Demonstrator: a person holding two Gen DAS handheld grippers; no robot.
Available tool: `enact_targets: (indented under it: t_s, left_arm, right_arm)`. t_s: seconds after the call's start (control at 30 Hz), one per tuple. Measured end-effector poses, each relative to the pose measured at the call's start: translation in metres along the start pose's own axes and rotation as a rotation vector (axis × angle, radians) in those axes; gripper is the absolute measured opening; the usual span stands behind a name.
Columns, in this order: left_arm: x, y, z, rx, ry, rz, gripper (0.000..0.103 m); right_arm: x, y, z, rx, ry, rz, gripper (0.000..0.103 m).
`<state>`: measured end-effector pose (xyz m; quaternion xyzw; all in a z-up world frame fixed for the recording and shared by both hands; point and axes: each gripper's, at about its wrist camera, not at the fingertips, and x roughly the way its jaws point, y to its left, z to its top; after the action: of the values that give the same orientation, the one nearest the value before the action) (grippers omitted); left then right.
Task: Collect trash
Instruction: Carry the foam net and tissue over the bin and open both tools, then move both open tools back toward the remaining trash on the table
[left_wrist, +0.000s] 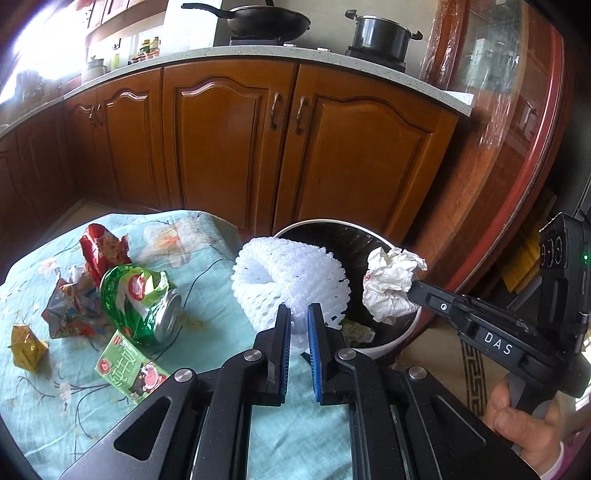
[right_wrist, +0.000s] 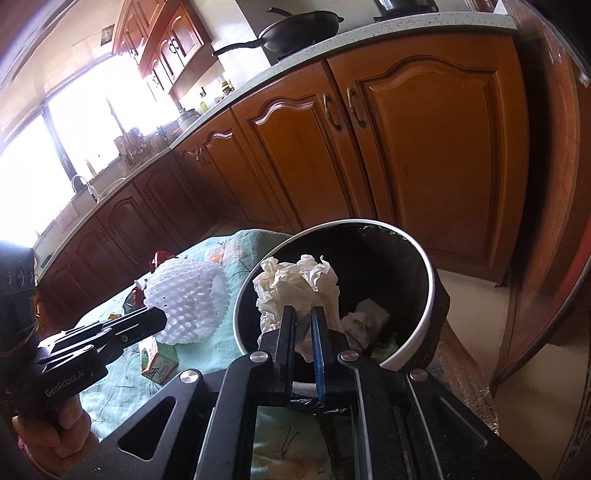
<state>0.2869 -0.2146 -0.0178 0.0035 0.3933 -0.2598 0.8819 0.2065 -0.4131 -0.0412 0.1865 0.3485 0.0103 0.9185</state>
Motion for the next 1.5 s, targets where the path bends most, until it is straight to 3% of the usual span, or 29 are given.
enact_targets:
  t_s: [0.47,0.5,0.6,0.7,0.9,1.07,1.5]
  left_arm:
    - [0.065,-0.018,0.028,0.019,0.067,-0.006,0.010]
    - [0.069,-0.018,0.029,0.015,0.074,-0.005,0.014]
    - [0.078,-0.016,0.032,-0.012,0.085,-0.011,0.025]
    - [0.081,-0.013,0.031,-0.034,0.090,-0.017,0.034]
    - [0.066,-0.007,0.020,-0.037,0.058,-0.006,0.035]
    - [0.044,0.005,0.003,-0.070,0.032,0.018,0.041]
    - [-0.023,0.064,-0.058,-0.196,-0.013,0.142,0.044]
  right_arm:
    - [0.022,-0.022,0.015,0.009,0.031,-0.061,0.013]
    - [0.023,-0.024,0.015,0.011,0.035,-0.062,0.013]
    - [0.028,-0.028,0.017,0.016,0.047,-0.069,0.024]
    - [0.029,-0.031,0.017,0.024,0.045,-0.068,0.042]
    - [0.026,-0.028,0.011,0.037,0.042,-0.060,0.044]
    - [0.019,-0.011,0.000,0.032,0.029,-0.028,0.056]
    - [0.027,0.053,-0.036,0.001,0.079,0.088,0.058]
